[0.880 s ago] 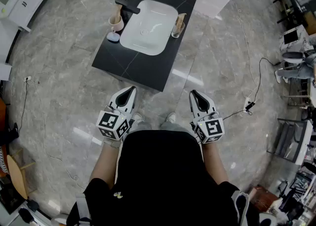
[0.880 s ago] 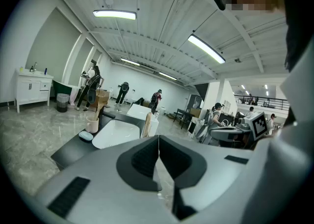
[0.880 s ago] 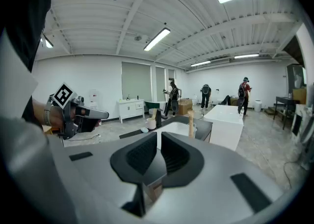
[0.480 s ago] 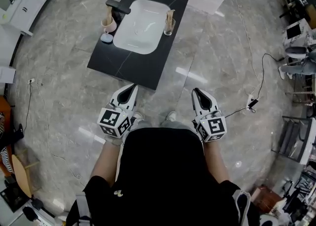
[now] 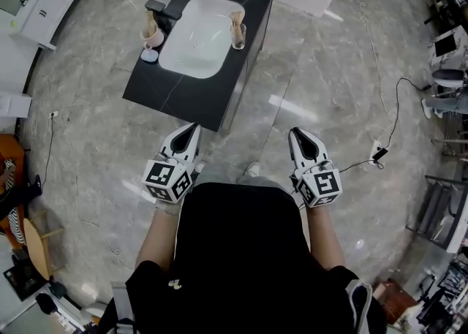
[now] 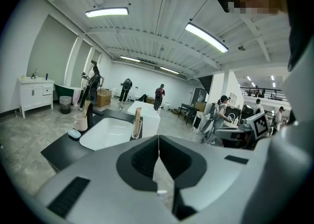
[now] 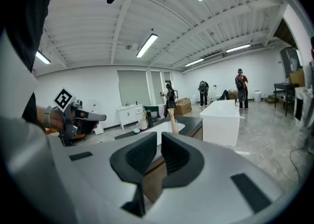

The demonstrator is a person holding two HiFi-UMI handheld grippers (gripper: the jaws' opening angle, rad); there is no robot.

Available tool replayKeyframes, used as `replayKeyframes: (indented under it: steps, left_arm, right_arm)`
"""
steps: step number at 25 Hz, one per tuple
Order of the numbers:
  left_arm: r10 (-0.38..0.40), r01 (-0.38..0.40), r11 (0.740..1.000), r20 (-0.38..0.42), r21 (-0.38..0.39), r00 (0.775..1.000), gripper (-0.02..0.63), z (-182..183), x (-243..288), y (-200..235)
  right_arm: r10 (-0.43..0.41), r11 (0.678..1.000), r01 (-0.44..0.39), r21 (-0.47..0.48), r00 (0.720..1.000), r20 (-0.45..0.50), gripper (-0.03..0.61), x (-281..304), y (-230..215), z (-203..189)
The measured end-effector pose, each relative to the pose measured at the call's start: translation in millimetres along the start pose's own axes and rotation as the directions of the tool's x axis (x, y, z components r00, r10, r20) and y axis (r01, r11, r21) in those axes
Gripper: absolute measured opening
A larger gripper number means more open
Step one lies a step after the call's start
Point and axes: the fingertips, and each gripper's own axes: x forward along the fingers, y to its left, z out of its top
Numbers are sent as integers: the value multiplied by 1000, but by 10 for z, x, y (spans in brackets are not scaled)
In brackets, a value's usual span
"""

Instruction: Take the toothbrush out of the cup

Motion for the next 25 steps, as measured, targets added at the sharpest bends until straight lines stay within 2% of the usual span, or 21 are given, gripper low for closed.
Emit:
replayKeyframes:
  steps: [7, 11, 17, 21, 25]
  left_arm:
    - [50, -50, 998, -17, -24, 999, 25, -60, -26, 201]
    - [59, -60, 997, -20, -45, 998, 23, 7, 97, 571]
    - [88, -86, 992, 19, -91, 996, 24, 233, 334, 1262]
    - [100, -95, 987, 34, -127, 994, 23, 308, 421, 1655]
    - [147, -137, 975, 47, -173, 988, 23, 290, 357, 1944]
  right_arm:
    - [24, 1000, -24, -8, 999, -28, 46, 267, -83, -16]
    - [27, 999, -27, -21, 999, -37, 46, 667, -41, 109]
    - [60, 997, -64, -50, 995, -78, 47, 1443, 101, 286]
    - [112, 991, -118, -62, 989, -96, 46, 2052, 272, 375]
    - [191, 976, -200, -83, 975, -111, 48, 2576, 545, 485]
